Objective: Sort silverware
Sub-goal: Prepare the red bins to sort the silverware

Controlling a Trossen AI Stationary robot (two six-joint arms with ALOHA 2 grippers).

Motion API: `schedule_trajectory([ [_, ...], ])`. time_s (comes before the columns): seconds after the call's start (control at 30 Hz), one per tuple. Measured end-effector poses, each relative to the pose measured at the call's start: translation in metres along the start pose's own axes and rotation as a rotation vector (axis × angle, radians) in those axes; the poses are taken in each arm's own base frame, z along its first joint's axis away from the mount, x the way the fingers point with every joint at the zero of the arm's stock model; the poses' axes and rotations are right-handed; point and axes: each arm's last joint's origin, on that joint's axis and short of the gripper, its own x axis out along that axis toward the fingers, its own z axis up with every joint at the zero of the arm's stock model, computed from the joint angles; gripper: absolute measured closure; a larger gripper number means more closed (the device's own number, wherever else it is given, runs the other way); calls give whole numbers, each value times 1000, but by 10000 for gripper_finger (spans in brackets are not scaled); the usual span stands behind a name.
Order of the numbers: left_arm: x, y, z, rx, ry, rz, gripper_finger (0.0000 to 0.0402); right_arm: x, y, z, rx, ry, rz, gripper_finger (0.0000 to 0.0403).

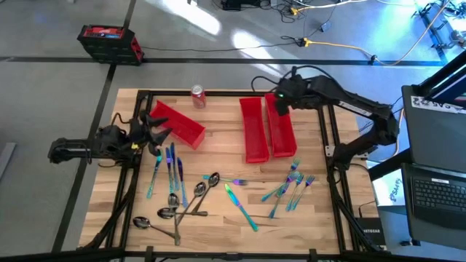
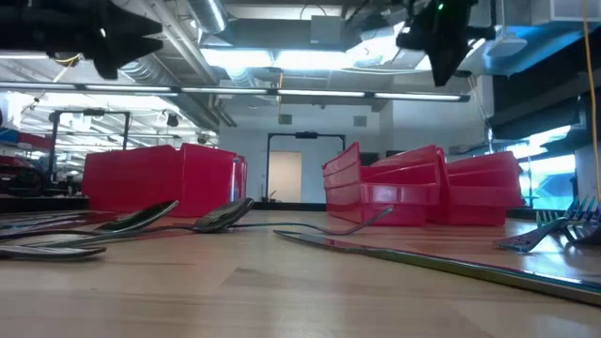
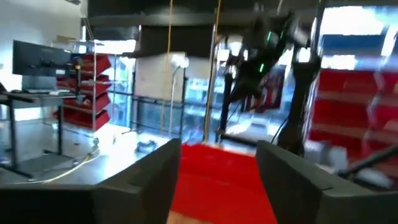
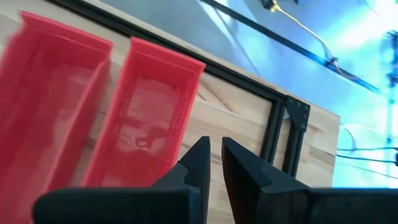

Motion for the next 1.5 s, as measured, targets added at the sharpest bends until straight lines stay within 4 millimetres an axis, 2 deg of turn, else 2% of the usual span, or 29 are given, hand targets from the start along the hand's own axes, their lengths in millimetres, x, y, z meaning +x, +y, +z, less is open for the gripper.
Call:
schedule_trajectory([
  [0.13,12,-2,24,175,101,61,162,-14,-8,-6,8,-37,42,377],
  [0.37,46,-12,48,503,533,26,162,-17,-12,-6,-10,-49,46,377],
  [0.47,60,-12,64,570,673,29,162,-17,-12,-6,-34,-46,56,377],
  [0.6,72,-9,81,678,799,-56,162,-17,-12,-7,-57,-40,57,377],
  [0.73,81,-2,91,667,873,-140,162,-17,-12,-7,-63,-40,58,377],
  [0.87,88,8,86,637,1007,-175,163,-17,-11,-6,-65,-41,64,377],
  [1.23,123,28,37,640,1358,-191,163,2,20,-22,-172,-139,134,377],
  [1.4,127,28,29,677,1413,-244,163,-2,38,-33,-129,-327,364,377],
  [1.5,125,25,29,733,1421,-316,163,-3,40,-43,-121,-421,530,381],
])
